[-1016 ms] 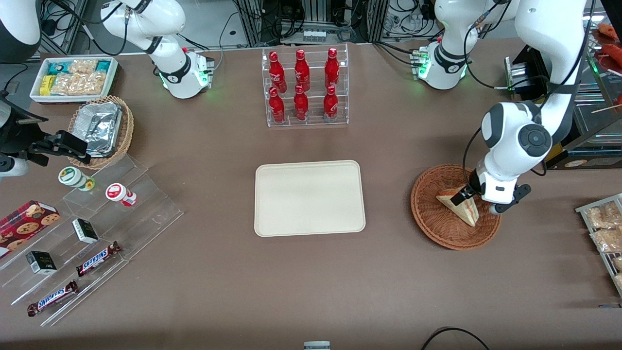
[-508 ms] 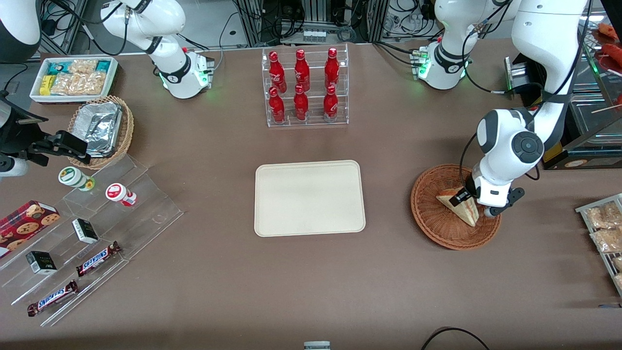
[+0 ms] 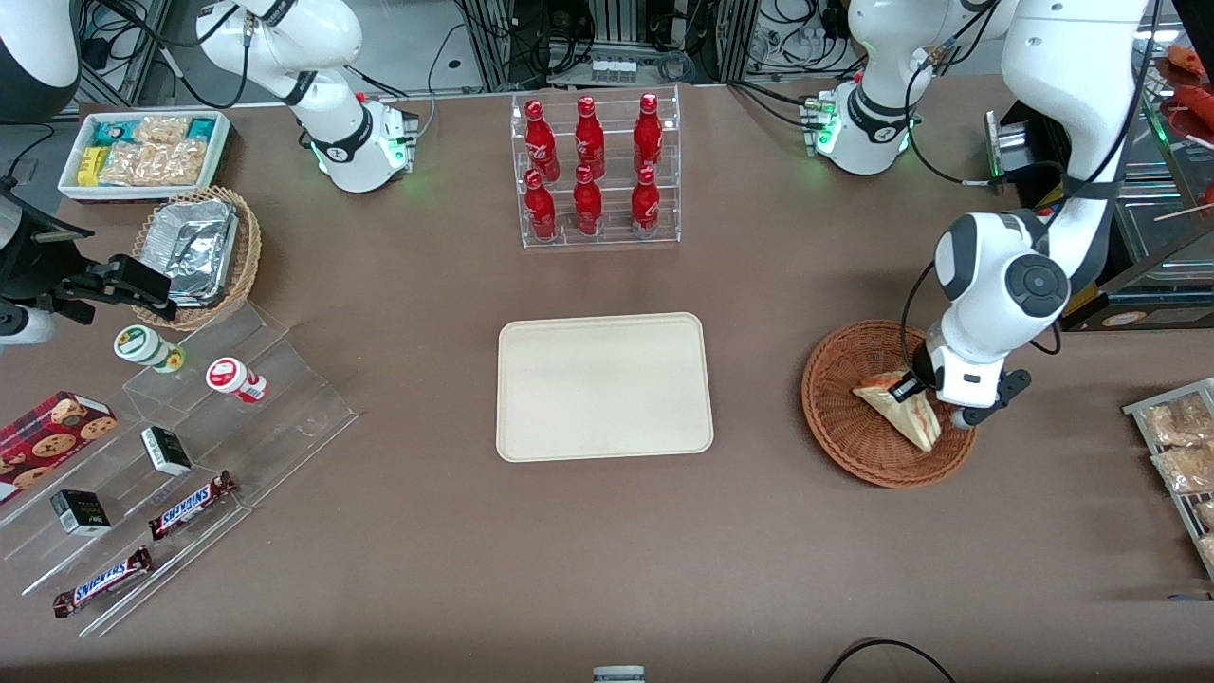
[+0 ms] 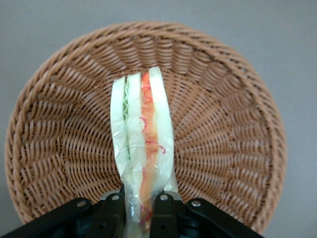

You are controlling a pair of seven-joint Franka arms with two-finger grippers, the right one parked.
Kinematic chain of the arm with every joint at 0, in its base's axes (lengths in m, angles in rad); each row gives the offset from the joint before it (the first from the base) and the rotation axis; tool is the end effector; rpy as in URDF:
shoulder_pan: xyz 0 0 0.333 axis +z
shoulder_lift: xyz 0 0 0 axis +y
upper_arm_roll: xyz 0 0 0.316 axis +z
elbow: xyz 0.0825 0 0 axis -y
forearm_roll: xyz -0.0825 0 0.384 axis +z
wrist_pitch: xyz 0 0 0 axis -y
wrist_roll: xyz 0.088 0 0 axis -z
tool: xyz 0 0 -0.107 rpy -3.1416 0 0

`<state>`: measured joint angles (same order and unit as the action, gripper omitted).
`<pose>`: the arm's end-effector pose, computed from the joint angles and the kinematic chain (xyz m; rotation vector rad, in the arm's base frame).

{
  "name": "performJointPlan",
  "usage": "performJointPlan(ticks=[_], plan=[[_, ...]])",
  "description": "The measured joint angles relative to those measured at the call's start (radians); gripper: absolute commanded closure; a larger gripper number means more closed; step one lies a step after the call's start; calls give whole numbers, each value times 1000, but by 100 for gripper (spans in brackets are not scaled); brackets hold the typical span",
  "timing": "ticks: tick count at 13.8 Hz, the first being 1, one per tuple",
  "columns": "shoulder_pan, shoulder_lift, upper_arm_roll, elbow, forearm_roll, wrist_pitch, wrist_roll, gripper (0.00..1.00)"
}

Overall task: Place sandwich from basket to tray
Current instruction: 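Close the left gripper on the sandwich, then lift the sandwich and carry it over the cream tray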

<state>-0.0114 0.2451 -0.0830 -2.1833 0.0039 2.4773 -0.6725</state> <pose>0.5610 -0.0528 0.2810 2.9772 0.8853 0.0615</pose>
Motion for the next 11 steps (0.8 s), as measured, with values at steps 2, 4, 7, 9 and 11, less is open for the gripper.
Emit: performJointPlan(ticks=[2, 4, 7, 9, 11], plan=[[-13, -36, -4, 72, 6, -132, 0, 82], [-53, -63, -8, 180, 23, -305, 0, 82], [-146, -68, -12, 337, 34, -476, -1, 82], [-233, -48, -15, 393, 34, -494, -22, 82], [-333, 1, -19, 438, 34, -494, -48, 82]])
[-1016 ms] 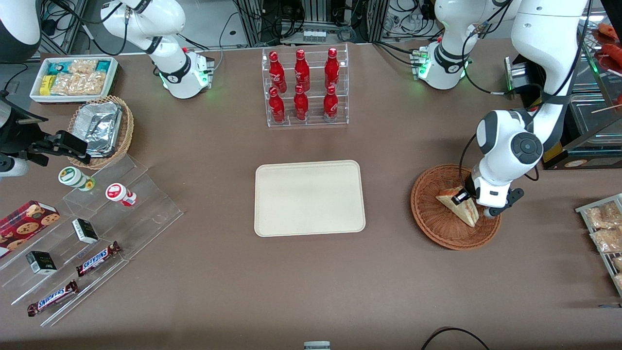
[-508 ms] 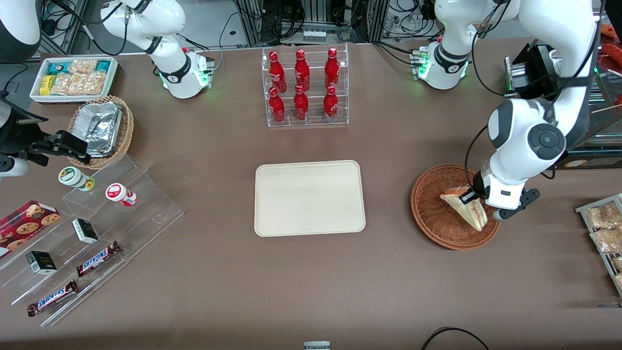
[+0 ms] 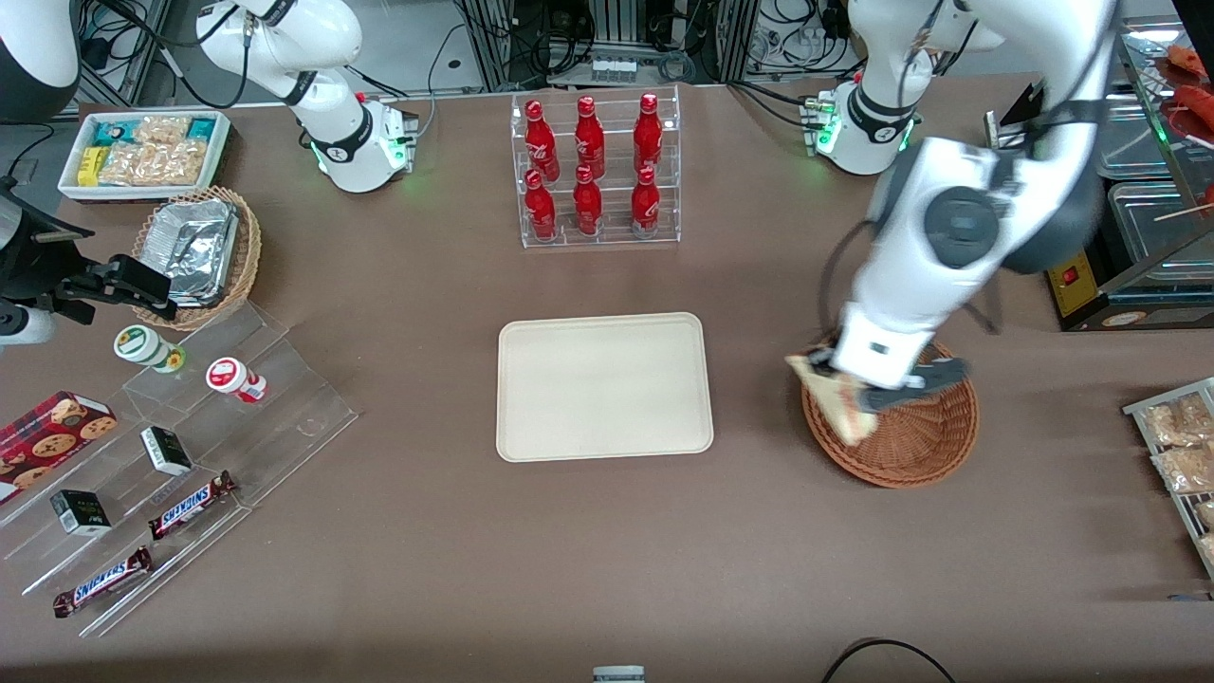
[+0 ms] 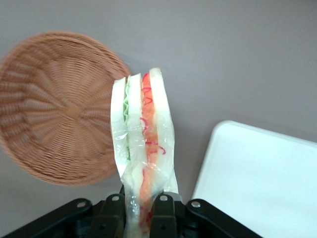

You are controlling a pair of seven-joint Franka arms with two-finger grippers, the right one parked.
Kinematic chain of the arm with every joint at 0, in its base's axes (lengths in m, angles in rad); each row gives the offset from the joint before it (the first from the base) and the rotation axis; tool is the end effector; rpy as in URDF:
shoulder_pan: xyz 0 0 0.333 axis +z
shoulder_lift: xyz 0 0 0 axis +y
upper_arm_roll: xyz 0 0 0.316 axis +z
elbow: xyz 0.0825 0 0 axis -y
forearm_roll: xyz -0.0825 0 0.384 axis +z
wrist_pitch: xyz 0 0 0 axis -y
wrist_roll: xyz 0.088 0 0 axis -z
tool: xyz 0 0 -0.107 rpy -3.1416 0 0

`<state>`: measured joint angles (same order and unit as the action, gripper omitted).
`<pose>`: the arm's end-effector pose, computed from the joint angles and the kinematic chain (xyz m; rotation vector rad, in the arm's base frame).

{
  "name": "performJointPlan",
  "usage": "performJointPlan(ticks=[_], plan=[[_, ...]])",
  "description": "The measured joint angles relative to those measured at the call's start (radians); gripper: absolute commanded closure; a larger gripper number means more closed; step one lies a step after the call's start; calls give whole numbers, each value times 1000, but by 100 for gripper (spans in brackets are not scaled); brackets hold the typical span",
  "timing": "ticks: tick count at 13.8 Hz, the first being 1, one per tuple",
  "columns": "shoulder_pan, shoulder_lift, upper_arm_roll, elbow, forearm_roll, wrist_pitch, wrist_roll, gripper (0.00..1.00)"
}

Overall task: Place sandwich from basket to tray
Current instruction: 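Lift the sandwich and carry it over the cream tray, then lower the sandwich onto the tray center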

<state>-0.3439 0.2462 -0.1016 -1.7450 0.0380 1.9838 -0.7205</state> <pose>0.5699 -0.2647 0.4310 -3.1030 -0.4098 -0.0008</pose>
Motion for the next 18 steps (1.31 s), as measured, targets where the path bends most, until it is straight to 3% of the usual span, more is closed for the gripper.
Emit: performJointPlan(ticks=[3, 7, 11, 18], plan=[[-135, 114, -2, 82, 1, 1, -27, 82], [-241, 269, -2, 207, 1, 4, -36, 82], [-313, 394, -1, 327, 1, 24, -36, 80], [-394, 519, 0, 346, 35, 147, -35, 80]])
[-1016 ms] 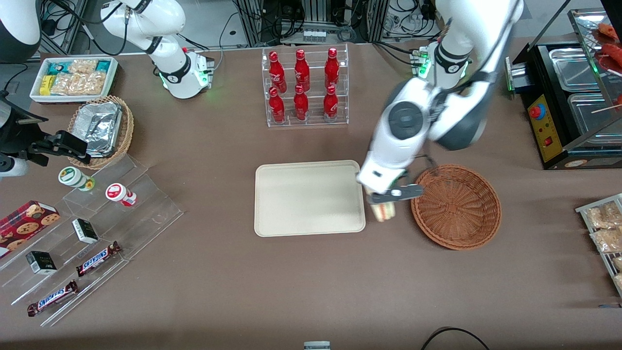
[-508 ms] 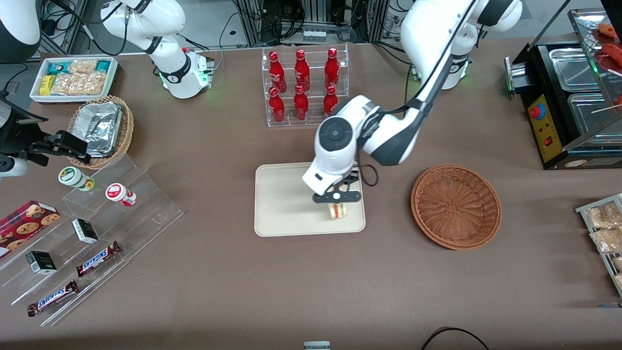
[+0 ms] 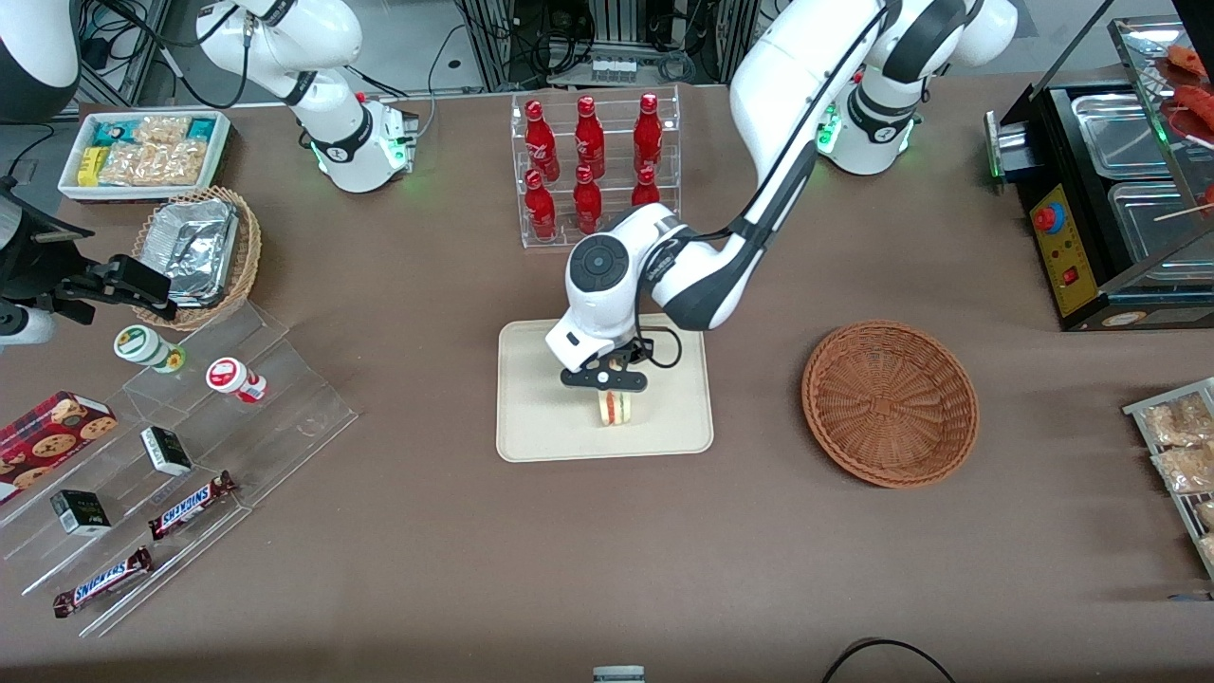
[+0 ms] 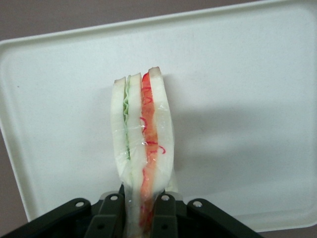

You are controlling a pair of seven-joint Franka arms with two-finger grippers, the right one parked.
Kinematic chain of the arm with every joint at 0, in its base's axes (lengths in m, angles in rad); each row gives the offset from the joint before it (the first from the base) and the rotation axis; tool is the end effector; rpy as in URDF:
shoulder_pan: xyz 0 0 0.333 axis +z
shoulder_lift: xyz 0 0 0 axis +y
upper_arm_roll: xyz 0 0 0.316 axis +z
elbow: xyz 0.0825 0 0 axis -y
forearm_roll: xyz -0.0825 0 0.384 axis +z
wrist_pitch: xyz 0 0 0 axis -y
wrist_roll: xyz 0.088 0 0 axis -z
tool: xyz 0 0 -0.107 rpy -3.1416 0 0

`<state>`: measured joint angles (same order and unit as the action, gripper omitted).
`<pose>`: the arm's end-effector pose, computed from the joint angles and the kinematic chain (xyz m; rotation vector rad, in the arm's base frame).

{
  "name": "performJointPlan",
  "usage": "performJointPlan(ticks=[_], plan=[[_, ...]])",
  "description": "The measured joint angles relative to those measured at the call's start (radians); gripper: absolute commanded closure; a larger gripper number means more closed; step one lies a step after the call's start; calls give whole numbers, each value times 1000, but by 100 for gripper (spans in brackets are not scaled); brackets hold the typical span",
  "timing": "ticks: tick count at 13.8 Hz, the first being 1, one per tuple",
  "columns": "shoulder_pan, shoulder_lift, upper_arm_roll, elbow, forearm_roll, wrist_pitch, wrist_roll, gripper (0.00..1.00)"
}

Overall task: Place sandwich from basket to tray
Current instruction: 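Lower the sandwich onto the tray center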

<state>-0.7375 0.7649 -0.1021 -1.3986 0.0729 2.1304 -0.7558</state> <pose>0.4991 -0.5295 0.2499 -3.1239 0.1503 0.0426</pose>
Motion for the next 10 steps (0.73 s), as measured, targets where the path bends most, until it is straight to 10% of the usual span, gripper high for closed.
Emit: performJointPlan(ticks=[2, 4, 10], plan=[[-3, 17, 0, 1, 2, 23, 0, 75], [-4, 27, 0, 1, 2, 31, 0, 0], [-12, 29, 1, 20, 11, 34, -1, 0]])
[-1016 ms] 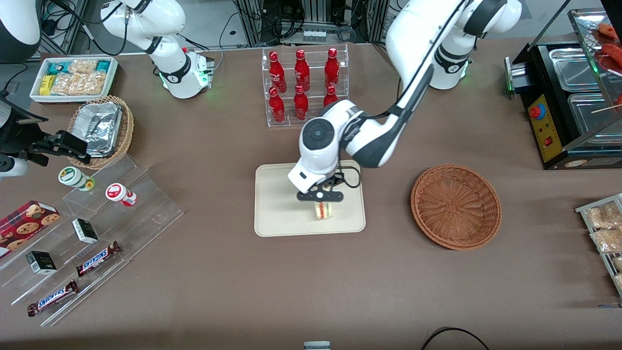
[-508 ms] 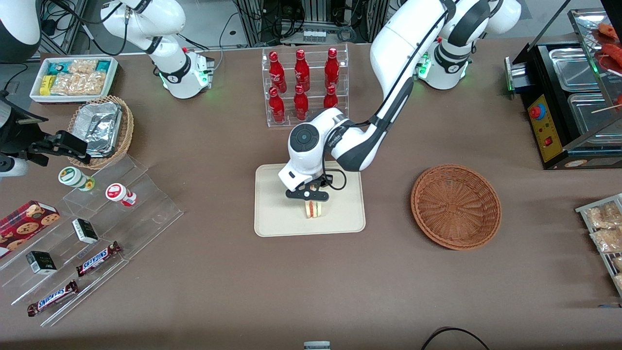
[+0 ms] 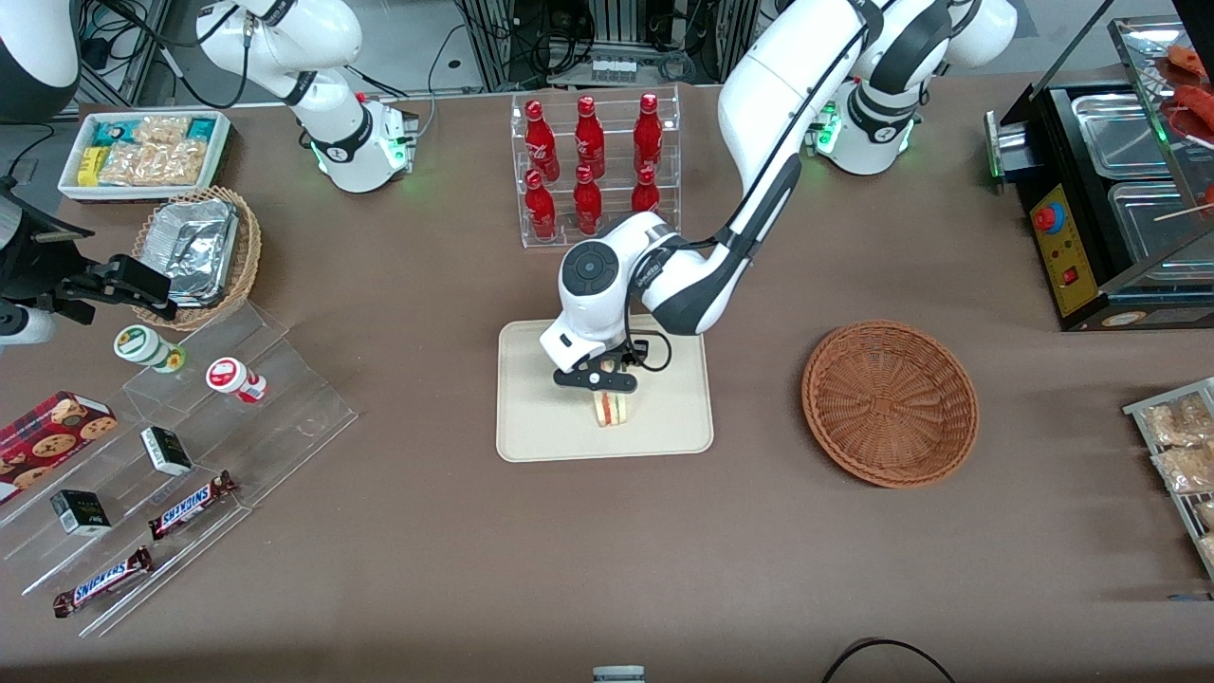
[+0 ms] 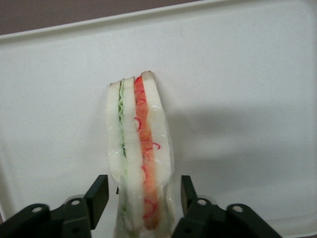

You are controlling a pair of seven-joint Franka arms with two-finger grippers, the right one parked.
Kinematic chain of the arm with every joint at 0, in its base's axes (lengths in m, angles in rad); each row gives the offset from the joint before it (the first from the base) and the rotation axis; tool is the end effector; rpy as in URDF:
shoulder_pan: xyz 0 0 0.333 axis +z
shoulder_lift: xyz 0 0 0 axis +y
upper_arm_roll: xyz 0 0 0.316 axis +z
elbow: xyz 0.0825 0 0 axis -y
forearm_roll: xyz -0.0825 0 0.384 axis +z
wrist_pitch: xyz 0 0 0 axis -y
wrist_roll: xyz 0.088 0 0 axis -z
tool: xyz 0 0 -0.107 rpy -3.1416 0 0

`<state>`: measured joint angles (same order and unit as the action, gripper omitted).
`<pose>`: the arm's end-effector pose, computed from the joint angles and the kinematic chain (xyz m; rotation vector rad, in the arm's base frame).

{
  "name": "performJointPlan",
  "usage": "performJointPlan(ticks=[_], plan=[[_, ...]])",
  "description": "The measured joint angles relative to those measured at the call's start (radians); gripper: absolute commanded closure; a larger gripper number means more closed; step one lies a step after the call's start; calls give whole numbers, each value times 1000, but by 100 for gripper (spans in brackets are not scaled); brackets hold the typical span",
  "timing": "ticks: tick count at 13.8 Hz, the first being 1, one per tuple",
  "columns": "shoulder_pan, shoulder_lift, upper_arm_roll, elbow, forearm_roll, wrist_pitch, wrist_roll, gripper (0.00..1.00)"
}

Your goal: Place sandwich from basket to tray

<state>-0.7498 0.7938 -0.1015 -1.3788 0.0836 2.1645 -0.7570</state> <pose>0.4976 -0.5394 0.2406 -3.1362 0.1746 0.0077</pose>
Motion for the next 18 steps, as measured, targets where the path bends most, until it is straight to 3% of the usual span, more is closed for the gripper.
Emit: performJointPlan(ticks=[5, 10, 13, 18], plan=[[1, -82, 32, 29, 3, -45, -62, 0], [8, -240, 175, 34, -8, -222, -74, 0], [76, -353, 213, 28, -31, -342, -53, 0], [223, -489, 217, -24, -36, -460, 163, 0]])
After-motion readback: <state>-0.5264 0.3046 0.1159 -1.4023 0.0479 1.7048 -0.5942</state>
